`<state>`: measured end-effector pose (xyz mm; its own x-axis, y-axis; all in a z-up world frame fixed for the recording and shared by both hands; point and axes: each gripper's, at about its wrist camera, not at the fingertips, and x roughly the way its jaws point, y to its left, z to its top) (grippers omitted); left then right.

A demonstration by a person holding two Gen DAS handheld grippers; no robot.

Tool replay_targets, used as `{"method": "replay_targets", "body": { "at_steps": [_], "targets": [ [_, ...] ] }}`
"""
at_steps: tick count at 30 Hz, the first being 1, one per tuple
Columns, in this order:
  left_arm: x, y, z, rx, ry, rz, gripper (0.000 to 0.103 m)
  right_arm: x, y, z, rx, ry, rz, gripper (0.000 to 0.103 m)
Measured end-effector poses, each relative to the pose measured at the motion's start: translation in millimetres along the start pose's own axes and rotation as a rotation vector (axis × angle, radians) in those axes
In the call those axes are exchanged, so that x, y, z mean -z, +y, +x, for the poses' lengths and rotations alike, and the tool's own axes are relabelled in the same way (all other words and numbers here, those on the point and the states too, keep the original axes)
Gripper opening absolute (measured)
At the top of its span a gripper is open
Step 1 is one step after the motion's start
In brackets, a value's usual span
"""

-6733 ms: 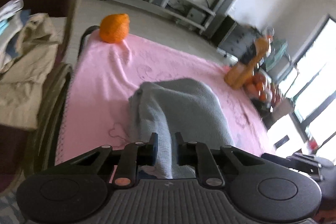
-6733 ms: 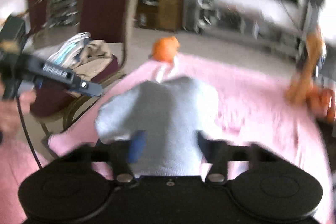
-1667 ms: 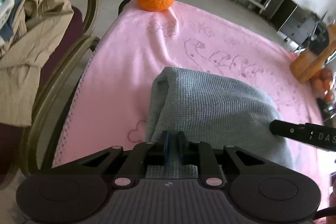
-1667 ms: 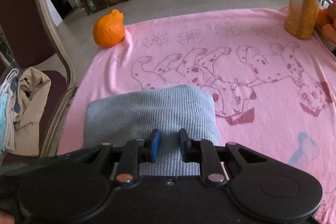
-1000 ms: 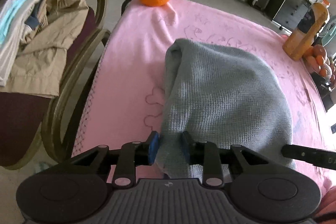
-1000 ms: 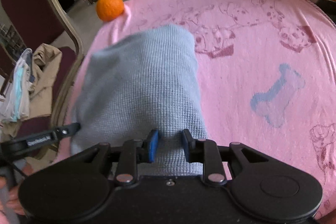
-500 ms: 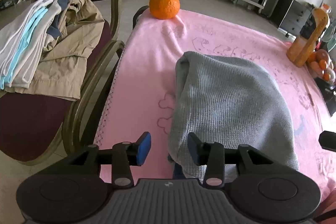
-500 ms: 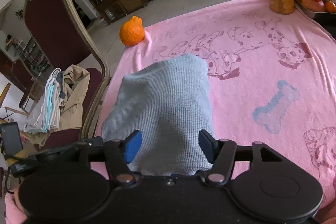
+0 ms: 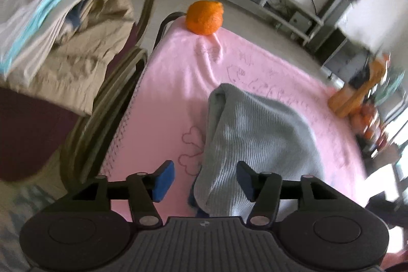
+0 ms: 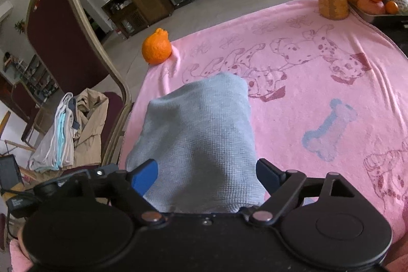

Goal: Fold clothes

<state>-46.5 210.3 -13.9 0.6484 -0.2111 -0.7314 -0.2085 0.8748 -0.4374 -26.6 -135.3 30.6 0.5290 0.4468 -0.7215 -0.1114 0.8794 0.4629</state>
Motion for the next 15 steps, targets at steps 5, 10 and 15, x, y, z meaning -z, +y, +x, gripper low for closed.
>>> {"method": "replay_targets", "body": {
  "at_steps": [5,10,15],
  "targets": [
    [-3.4,27.7,22.0,0.097,0.126,-0.182,0.076,1.7,-18.6,3.5,-0.018,0.020,0.067,0.088],
    [0.6,23.1,42.9,0.043,0.212,-0.177,0.080,5.8,-36.4,18.4,-0.069,0.072,0.139,0.100],
    [2.1,13.5,56.5,0.105,0.243,-0.137,0.085,4.8,-47.2,32.3,-0.100,0.093,0.167,0.102]
  ]
}}
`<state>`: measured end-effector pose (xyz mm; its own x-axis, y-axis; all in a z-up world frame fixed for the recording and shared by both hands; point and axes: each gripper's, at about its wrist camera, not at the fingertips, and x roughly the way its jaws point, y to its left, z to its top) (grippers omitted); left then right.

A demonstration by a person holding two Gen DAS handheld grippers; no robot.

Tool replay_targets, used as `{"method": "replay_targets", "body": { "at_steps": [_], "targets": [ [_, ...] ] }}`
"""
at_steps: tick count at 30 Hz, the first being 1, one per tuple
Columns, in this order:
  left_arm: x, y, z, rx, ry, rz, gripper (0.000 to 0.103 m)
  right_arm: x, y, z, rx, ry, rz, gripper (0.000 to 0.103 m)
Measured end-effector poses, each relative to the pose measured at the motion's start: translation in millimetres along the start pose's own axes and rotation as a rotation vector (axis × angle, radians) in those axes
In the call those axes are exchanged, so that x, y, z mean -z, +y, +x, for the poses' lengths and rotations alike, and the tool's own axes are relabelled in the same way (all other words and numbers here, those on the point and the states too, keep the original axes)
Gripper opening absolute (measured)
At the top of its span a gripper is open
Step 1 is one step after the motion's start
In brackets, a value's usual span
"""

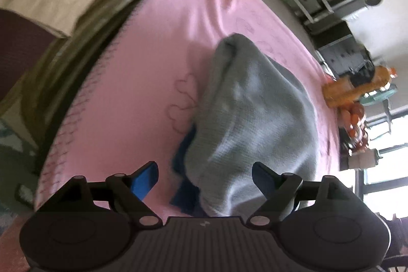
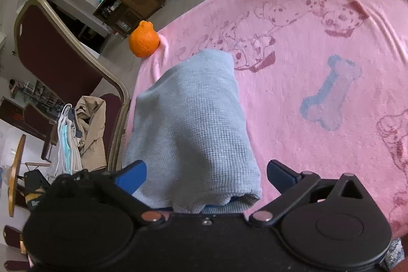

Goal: Fold clothes

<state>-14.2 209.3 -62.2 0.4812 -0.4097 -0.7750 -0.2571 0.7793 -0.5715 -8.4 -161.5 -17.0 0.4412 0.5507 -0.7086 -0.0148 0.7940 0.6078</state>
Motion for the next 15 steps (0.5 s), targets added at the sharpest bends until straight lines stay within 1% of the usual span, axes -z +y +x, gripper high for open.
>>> {"method": "replay_targets", "body": {
  "at_steps": [5,9,12,15],
  "targets": [
    [-12.2,2.3,24.6,0.014,0.017,0.019,0.085,-13.6,-16.2,20.0,-0.057,0.021,0.020,0.102],
    [-10.5,3.1,32.0,0.058,0.056,0.022,0.083,-21.1,-38.0,35.1,-0.124,0.024,0.060,0.102],
    [-5.8,5.8,33.9,0.060,0.072,0.022,0.084,-23.5,-58.6,46.2,-0.192,0.040,0.120,0.102],
    [-2.3,9.8,36.0,0.075,0.101,0.004,0.085,-24.7,-77.5,58.4,-0.254,0.064,0.217,0.102]
  ]
}}
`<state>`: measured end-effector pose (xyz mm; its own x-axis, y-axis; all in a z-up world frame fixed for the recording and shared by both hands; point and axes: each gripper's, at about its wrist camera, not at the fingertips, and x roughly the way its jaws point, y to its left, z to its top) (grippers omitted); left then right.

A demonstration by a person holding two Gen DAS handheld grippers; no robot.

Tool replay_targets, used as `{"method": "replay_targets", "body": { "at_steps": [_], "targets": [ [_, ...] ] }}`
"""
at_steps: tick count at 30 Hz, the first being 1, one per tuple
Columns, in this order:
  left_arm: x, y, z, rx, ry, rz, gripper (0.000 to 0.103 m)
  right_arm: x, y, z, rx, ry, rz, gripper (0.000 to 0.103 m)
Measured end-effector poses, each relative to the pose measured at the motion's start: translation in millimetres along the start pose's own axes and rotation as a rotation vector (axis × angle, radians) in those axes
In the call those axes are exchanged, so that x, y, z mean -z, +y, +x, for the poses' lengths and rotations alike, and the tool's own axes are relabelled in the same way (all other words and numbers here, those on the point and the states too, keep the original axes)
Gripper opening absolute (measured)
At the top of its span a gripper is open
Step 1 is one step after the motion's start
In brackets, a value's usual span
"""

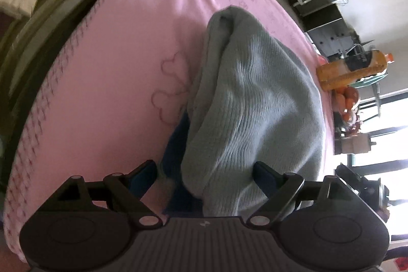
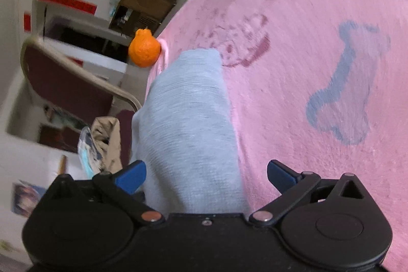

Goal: Fold clothes

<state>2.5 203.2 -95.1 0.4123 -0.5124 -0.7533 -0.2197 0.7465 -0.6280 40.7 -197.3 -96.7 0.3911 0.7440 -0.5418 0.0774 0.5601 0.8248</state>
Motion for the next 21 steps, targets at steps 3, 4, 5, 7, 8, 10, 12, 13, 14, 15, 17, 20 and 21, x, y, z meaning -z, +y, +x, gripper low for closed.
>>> {"method": "replay_targets", "body": {
  "at_steps": [3,4,5,7,8,10,12,13,14,15,17,20,21],
  "targets": [
    [0.1,0.1,1.2,0.007,-0.004,-0.010,0.085,-2.8,-14.3,8.0,-0.053,0.022,0.077,0.102],
    [-1.5,-0.1,1.9,0.009,-0.012,-0.018,0.085,-2.7,-15.1,11.1,-0.061,0.029,0.078,0.102],
    [-3.4,-0.6,3.0,0.010,-0.021,-0.026,0.085,-2.6,-15.9,14.2,-0.070,0.036,0.080,0.102],
    [-6.4,-3.3,5.7,0.009,-0.040,-0.038,0.085,-4.0,-15.2,20.1,-0.092,0.044,0.076,0.102],
    [-7.3,-5.1,6.9,0.008,-0.047,-0.040,0.085,-5.1,-14.4,22.9,-0.104,0.046,0.073,0.102],
    [-9.0,-7.1,8.4,0.010,-0.057,-0.049,0.086,-7.6,-12.8,28.6,-0.136,0.040,0.077,0.102],
    [-10.7,-8.4,9.9,0.014,-0.067,-0.065,0.087,-10.9,-12.1,33.8,-0.167,0.031,0.090,0.102],
    [-11.1,-8.6,10.5,0.019,-0.073,-0.076,0.087,-12.7,-11.6,36.6,-0.176,0.028,0.095,0.102],
    [-11.5,-8.5,10.4,0.025,-0.079,-0.086,0.087,-14.5,-10.5,39.3,-0.180,0.025,0.096,0.102],
    [-11.3,-8.4,10.4,0.033,-0.087,-0.097,0.087,-15.9,-8.3,41.7,-0.175,0.026,0.090,0.102],
    [-9.1,-10.6,10.0,0.049,-0.104,-0.110,0.085,-16.5,-2.3,46.0,-0.155,0.028,0.066,0.103],
    [-3.8,-14.1,8.4,0.036,-0.116,-0.108,0.067,-14.5,4.2,49.8,-0.120,0.026,0.034,0.100],
    [-2.4,-14.5,6.9,0.032,-0.120,-0.109,0.058,-13.7,3.1,50.1,-0.116,0.028,0.040,0.091]
  ]
}}
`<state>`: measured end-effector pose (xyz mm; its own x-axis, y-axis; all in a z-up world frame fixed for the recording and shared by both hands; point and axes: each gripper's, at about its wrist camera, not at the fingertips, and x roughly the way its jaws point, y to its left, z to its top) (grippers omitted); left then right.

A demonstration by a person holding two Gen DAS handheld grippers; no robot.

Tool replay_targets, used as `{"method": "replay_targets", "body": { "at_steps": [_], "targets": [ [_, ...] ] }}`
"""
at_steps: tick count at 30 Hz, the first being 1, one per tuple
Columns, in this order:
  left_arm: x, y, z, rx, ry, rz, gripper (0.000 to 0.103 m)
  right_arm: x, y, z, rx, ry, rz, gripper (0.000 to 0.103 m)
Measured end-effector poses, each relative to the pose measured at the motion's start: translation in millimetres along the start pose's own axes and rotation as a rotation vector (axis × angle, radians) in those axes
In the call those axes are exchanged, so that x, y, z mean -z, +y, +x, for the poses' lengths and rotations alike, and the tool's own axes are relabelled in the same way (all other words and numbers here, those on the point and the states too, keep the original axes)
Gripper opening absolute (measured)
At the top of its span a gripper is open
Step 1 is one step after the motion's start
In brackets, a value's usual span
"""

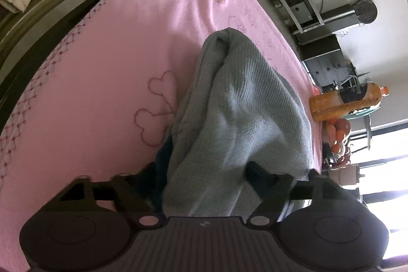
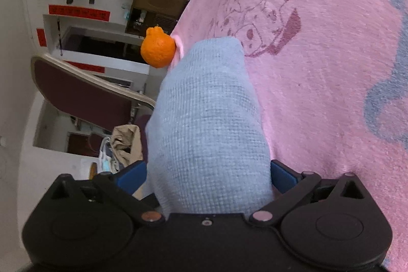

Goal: Fold clothes

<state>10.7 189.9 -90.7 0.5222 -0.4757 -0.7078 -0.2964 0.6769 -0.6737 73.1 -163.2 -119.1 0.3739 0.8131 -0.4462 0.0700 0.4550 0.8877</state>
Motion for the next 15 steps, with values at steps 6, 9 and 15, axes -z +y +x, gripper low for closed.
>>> {"method": "replay_targets", "body": {
  "at_steps": [6,9,15],
  "targets": [
    [12.3,-23.0,-15.6,-0.063,-0.068,0.141,0.040,5.1,-4.8,-3.7,0.004,-0.026,0.063,0.062],
    [19.9,-34.9,-27.5,-0.072,-0.112,0.194,0.037,9.4,10.1,-7.4,0.050,-0.056,0.021,0.051],
    [43.3,-68.3,-38.9,0.014,-0.145,0.251,0.037,16.8,27.5,-37.6,0.062,-0.101,0.023,0.047]
  ]
}}
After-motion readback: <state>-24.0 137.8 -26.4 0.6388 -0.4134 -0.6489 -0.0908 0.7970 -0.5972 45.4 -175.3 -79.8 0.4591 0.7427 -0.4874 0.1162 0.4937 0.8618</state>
